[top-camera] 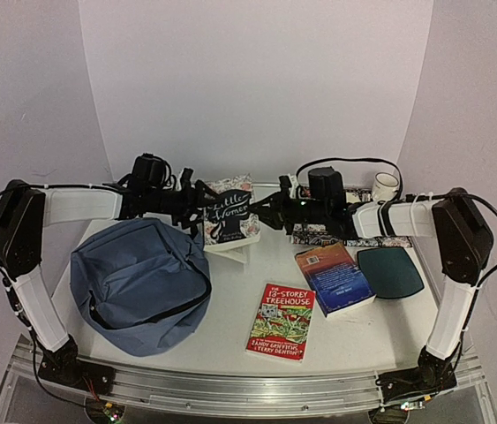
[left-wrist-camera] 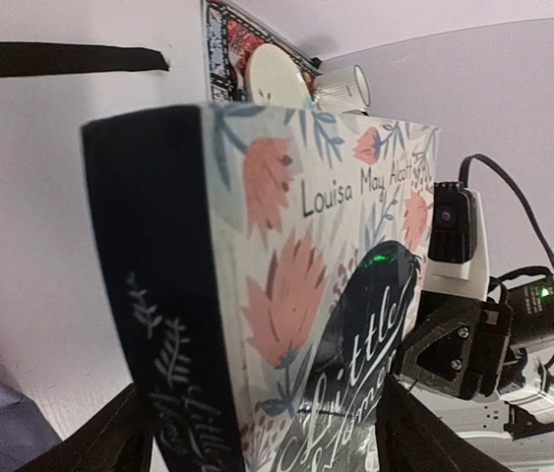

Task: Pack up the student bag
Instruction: Pass from the right arm to the left

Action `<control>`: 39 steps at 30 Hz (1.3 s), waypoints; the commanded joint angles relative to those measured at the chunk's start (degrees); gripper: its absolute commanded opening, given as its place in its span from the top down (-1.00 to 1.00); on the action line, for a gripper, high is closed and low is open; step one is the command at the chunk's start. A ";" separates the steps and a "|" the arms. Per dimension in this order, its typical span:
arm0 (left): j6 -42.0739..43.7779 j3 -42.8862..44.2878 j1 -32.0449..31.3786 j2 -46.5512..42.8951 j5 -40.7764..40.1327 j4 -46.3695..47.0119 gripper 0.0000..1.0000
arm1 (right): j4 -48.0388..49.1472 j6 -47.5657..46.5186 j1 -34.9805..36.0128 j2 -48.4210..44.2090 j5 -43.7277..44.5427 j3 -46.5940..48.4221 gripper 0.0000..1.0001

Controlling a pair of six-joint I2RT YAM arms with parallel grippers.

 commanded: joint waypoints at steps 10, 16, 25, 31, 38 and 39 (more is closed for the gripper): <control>-7.41 -0.75 0.06 -8.21 9.85 15.14 0.21 | 15.20 3.73 0.49 -2.98 -6.15 2.95 1.00; -10.25 -2.51 0.23 -11.59 7.82 18.72 0.92 | 14.23 2.95 0.49 -2.92 -5.06 3.59 0.95; -15.84 -8.36 0.50 -18.79 -4.88 25.52 1.00 | 8.03 -0.34 0.55 -8.75 2.05 -0.02 -0.18; -20.69 -13.55 0.50 -21.67 -14.12 34.63 1.00 | 8.35 0.12 3.37 -11.42 6.68 -2.14 -0.93; -24.97 -15.08 0.04 -21.21 -18.64 41.96 1.00 | 10.91 1.40 8.49 -10.63 11.29 -1.82 -0.97; -25.00 -15.02 -0.09 -21.19 -19.20 42.68 1.00 | 11.56 1.74 9.06 -10.29 11.78 -1.70 -0.97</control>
